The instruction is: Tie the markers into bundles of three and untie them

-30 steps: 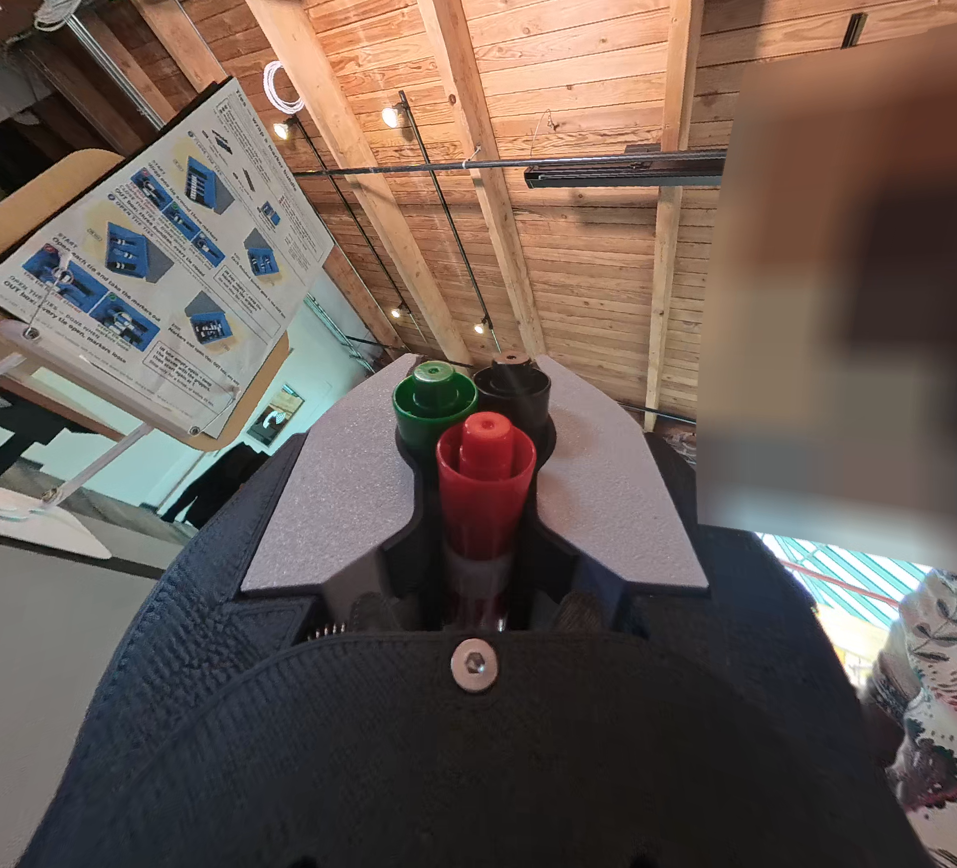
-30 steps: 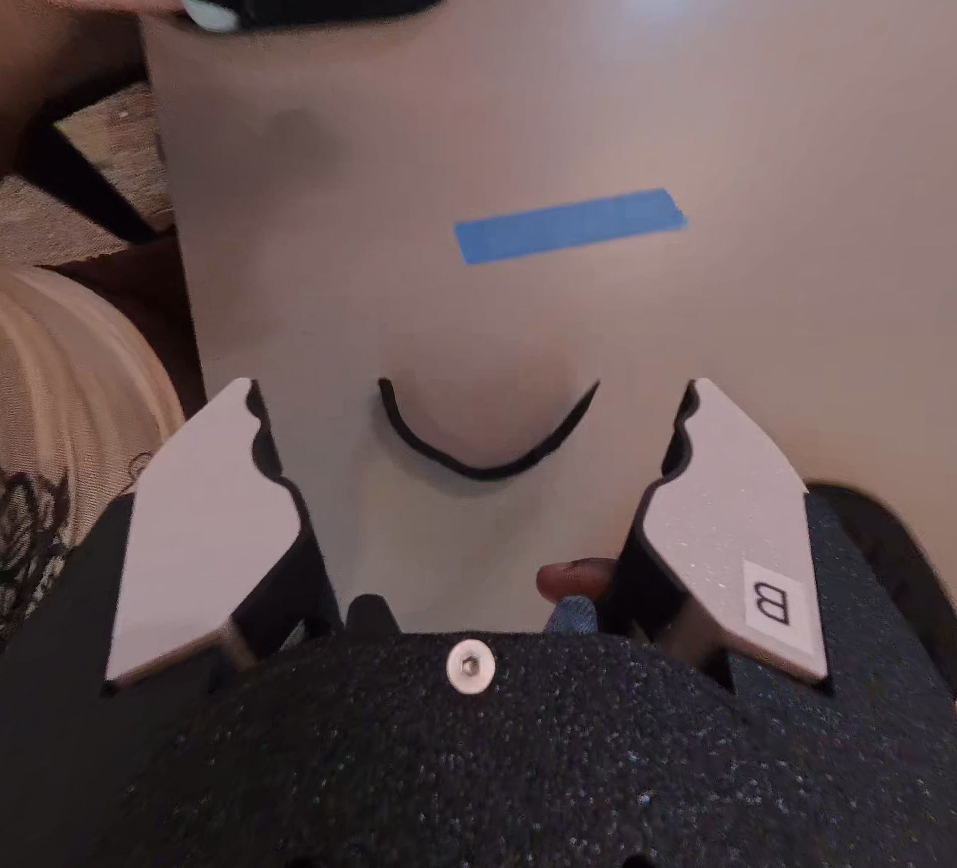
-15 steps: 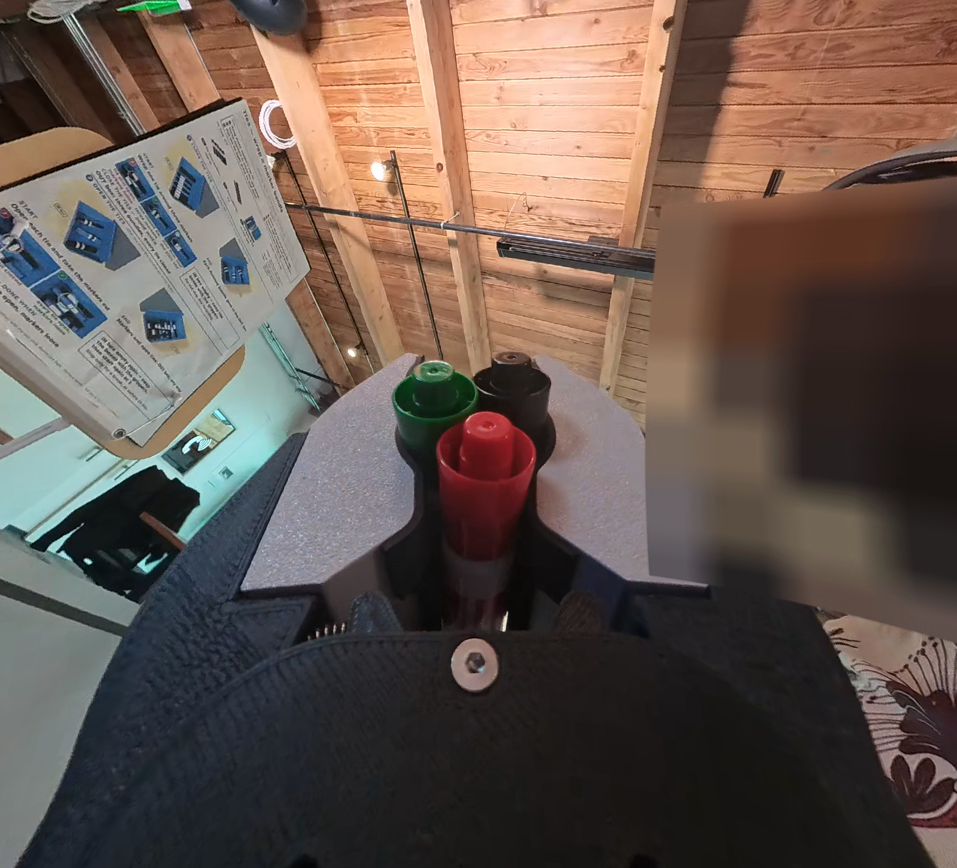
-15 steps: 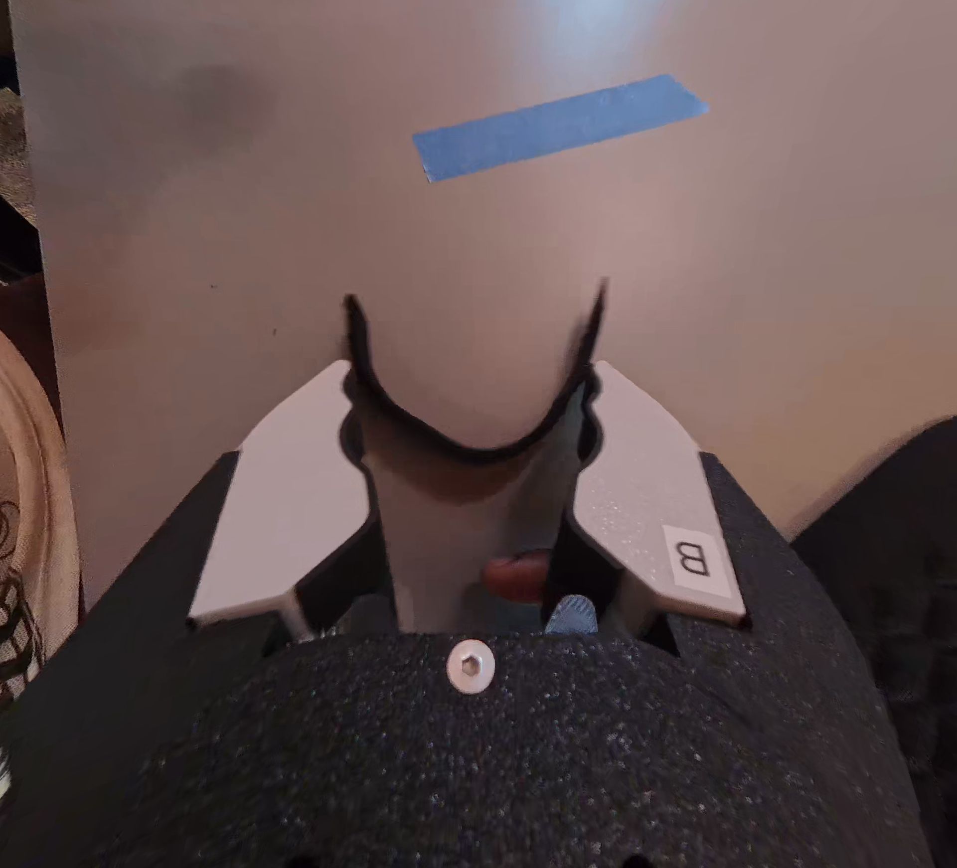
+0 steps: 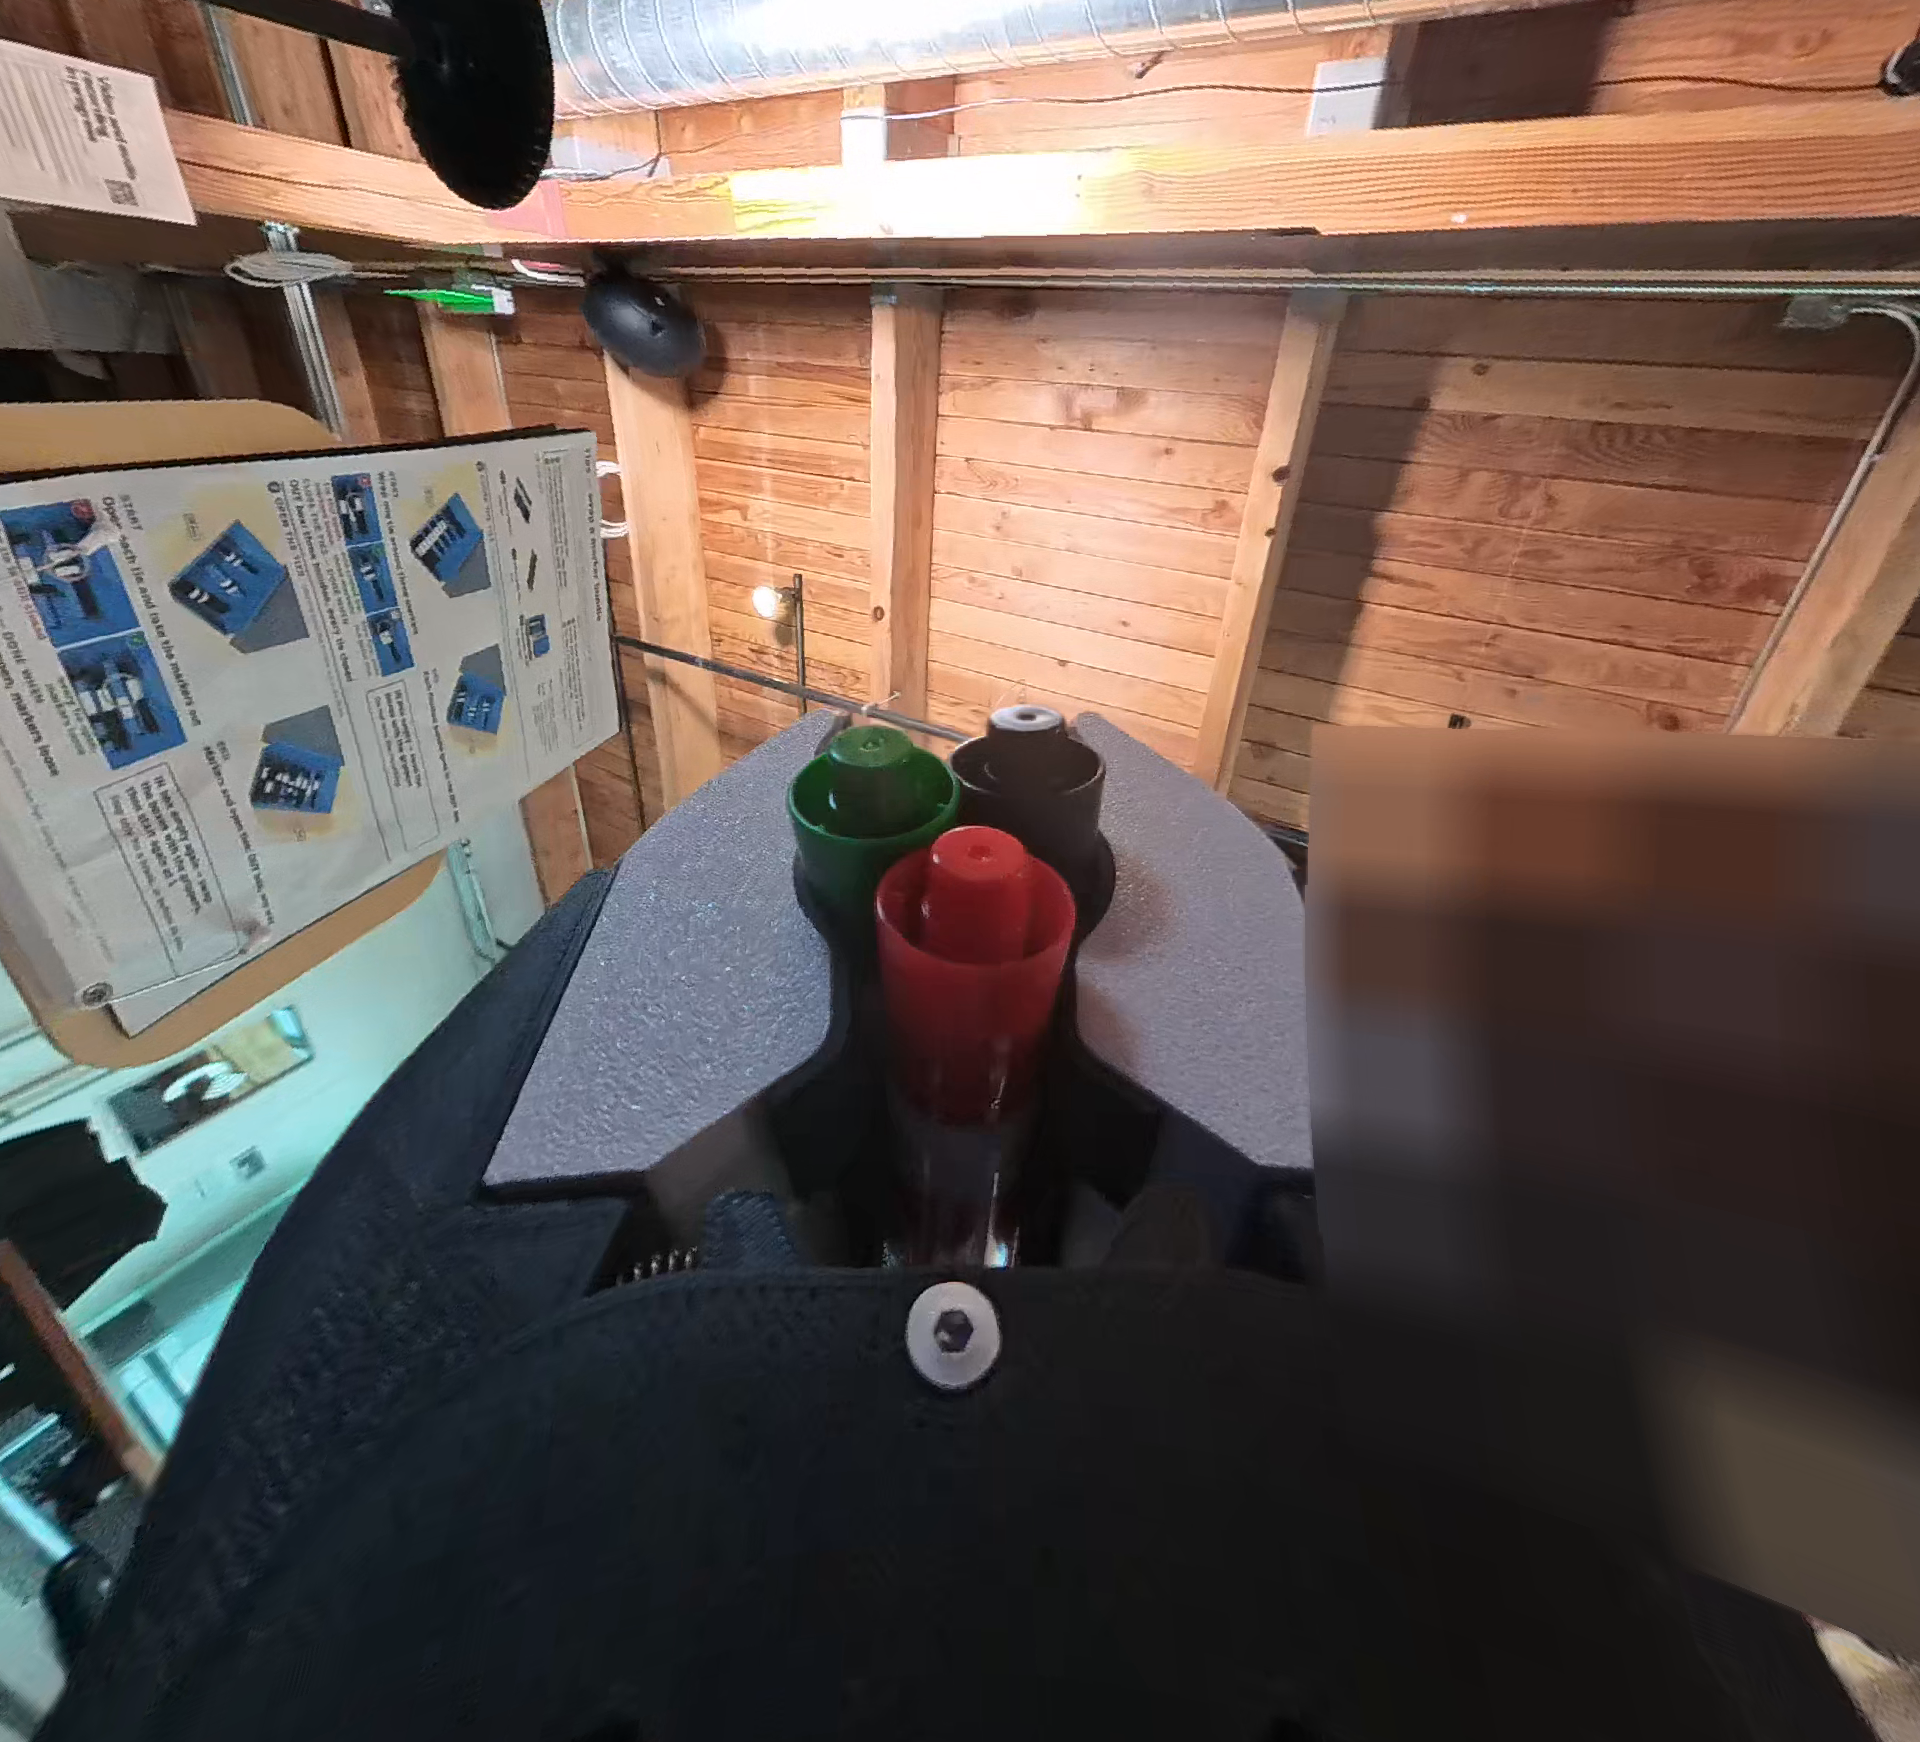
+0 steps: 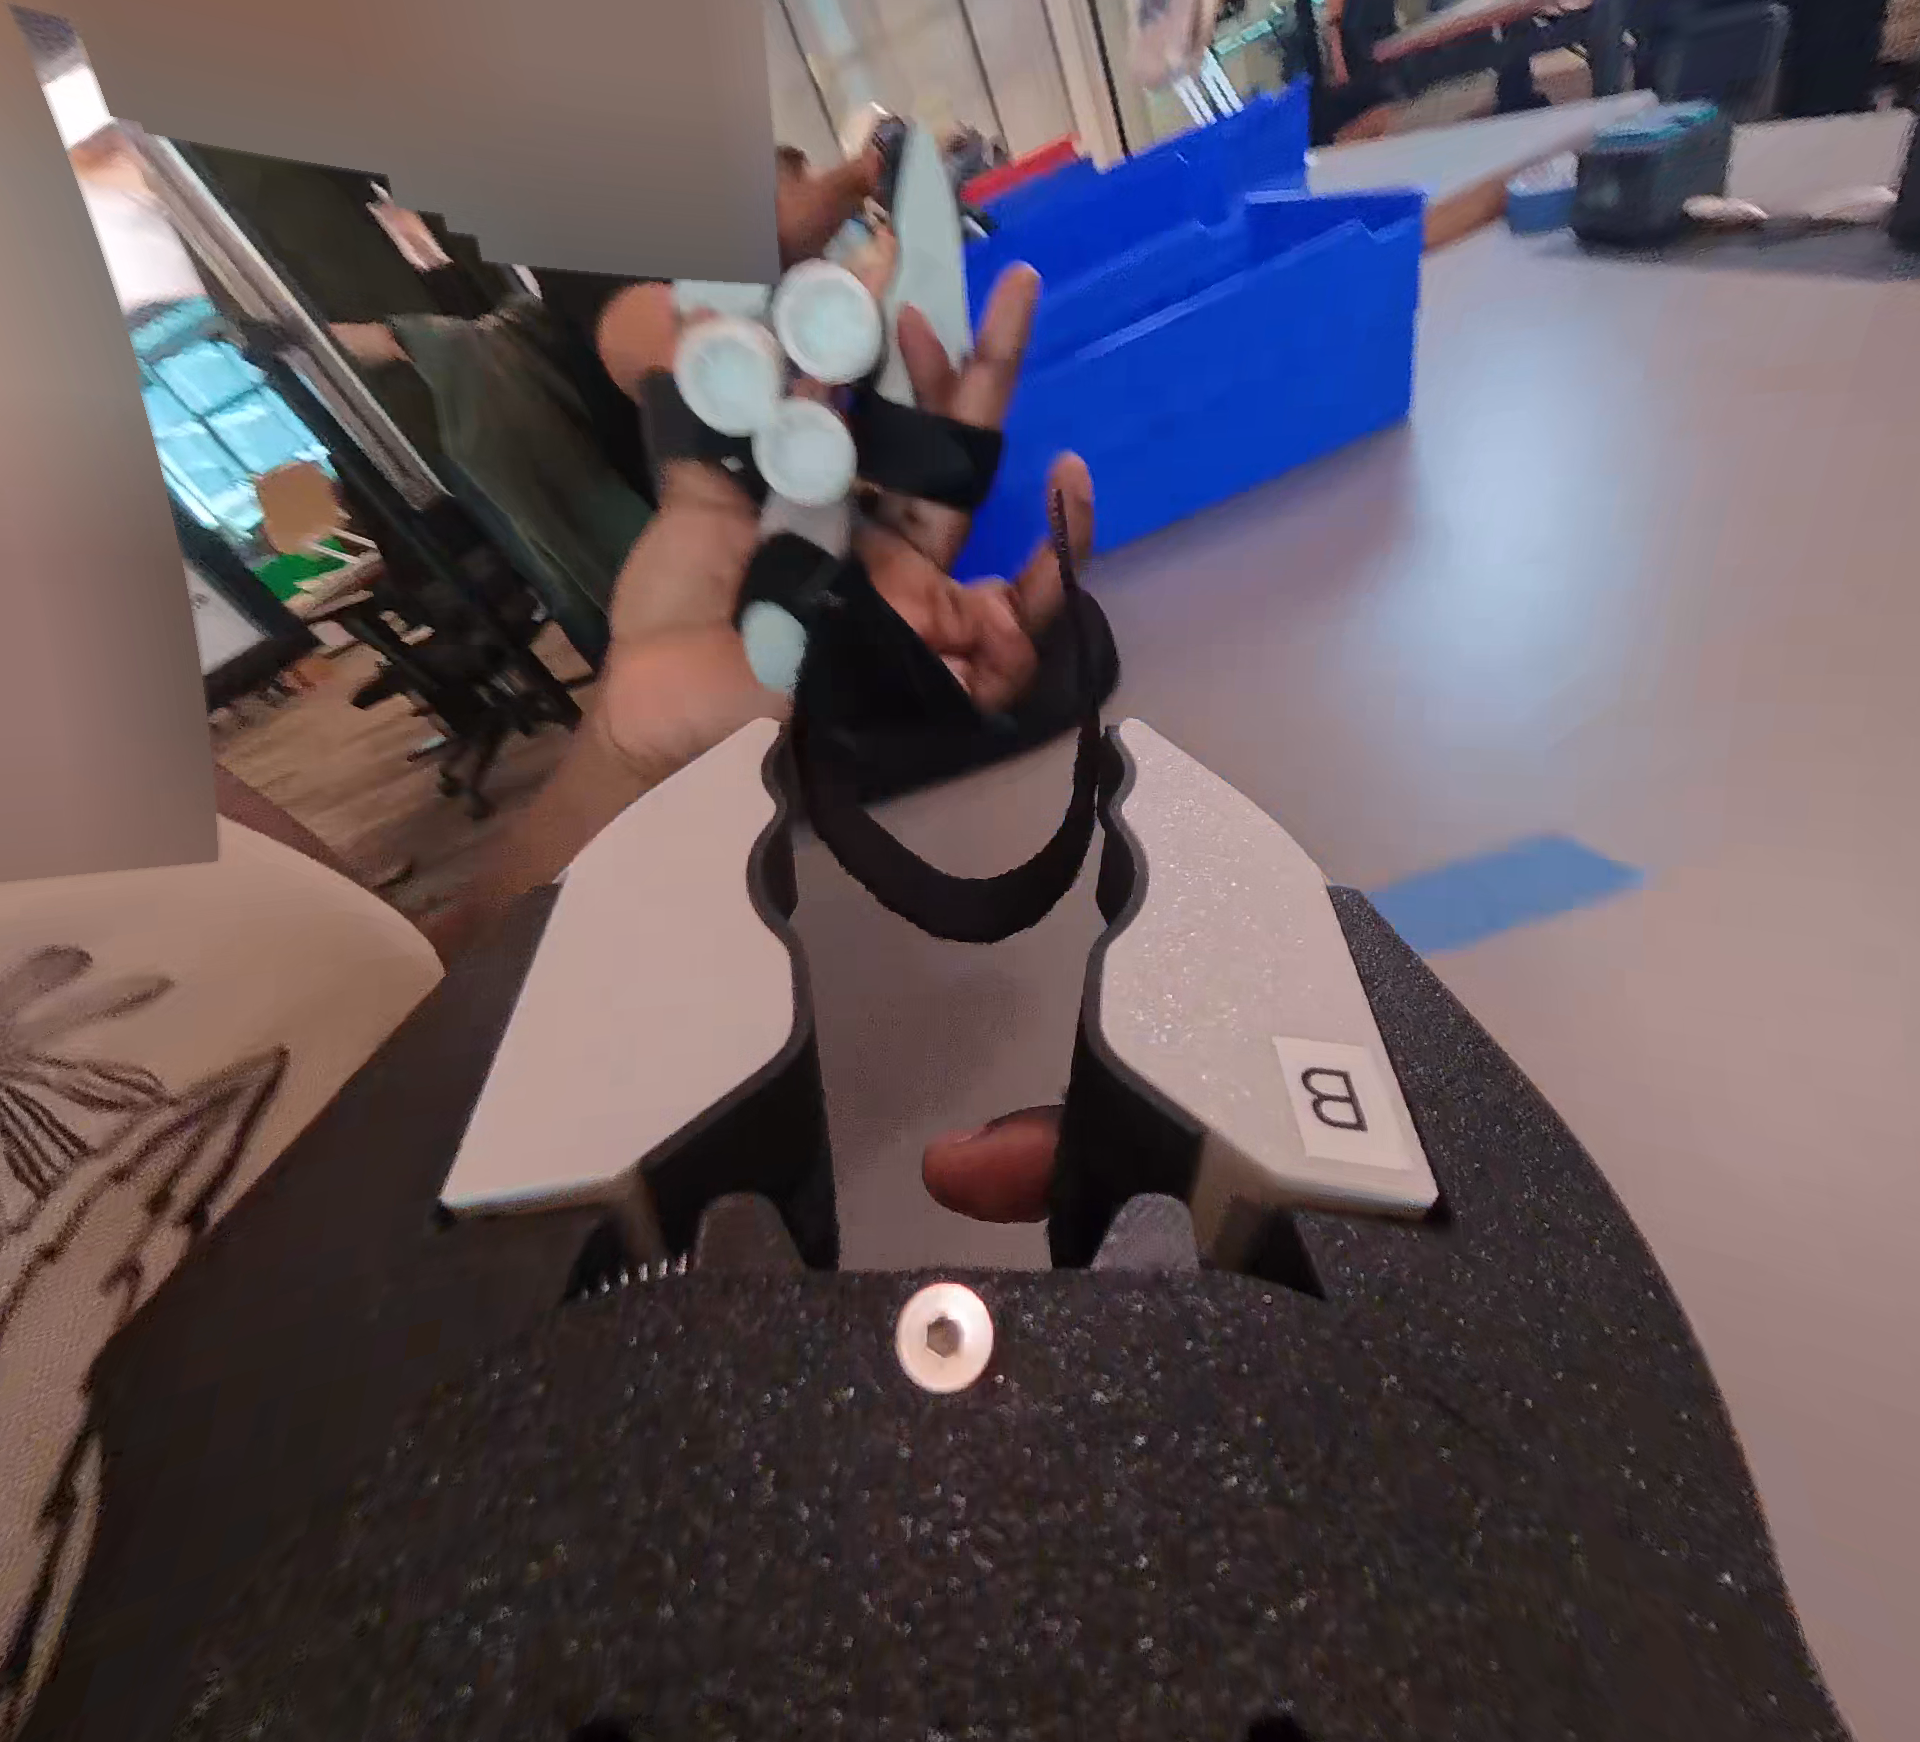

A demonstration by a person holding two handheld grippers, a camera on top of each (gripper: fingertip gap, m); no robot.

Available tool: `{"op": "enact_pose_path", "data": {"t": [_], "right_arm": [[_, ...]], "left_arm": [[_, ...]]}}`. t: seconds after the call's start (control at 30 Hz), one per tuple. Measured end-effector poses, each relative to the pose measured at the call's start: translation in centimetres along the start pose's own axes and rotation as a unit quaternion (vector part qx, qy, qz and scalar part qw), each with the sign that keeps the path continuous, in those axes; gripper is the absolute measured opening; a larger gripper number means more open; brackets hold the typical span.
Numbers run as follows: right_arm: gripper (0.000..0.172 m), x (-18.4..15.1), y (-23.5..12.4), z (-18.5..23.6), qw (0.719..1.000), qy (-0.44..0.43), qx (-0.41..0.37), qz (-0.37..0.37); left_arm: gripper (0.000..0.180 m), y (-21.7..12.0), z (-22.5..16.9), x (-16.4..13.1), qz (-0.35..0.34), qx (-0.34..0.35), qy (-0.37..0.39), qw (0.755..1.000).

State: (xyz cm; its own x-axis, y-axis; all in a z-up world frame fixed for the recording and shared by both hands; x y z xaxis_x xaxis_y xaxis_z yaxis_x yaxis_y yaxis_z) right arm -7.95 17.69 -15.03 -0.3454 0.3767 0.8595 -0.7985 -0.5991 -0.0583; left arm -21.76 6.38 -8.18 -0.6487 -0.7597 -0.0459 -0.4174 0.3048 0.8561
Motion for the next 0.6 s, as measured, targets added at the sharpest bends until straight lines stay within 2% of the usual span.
{"op": "enact_pose_path", "data": {"t": [0.1, 0.3, 0.6], "right_arm": [[0.058, 1.5, 1.3, 1.4, 1.0, -0.004, 0.029, 0.007], [0.064, 2.1, 2.4, 2.4, 0.995, -0.016, 0.033, 0.097], [0.061, 4.1, 3.0, 3.8, 0.996, 0.003, 0.074, 0.038]], "left_arm": [[0.038, 0.6, -0.1, -0.5, 0.016, 0.004, 0.028, 0.999], [0.039, 1.3, -1.3, -1.5, 0.044, -0.031, 0.038, 0.998], [0.04, 1.4, -2.2, -3.2, 0.061, -0.042, 0.04, 0.996]]}}
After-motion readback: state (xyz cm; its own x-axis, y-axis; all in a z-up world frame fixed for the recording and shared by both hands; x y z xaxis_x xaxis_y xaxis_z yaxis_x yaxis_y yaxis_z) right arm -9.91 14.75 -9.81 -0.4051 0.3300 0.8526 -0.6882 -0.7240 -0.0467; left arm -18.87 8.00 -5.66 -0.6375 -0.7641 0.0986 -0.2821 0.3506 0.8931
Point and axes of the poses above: each gripper's, where its closed fingertips meet, y out along the fingers, x out of its top, z = x × y across the jaws, the point moved 4 cm from there along -y, back along the fingers, and after that the axes turned 8 degrees about y, right-handed, at the moved point
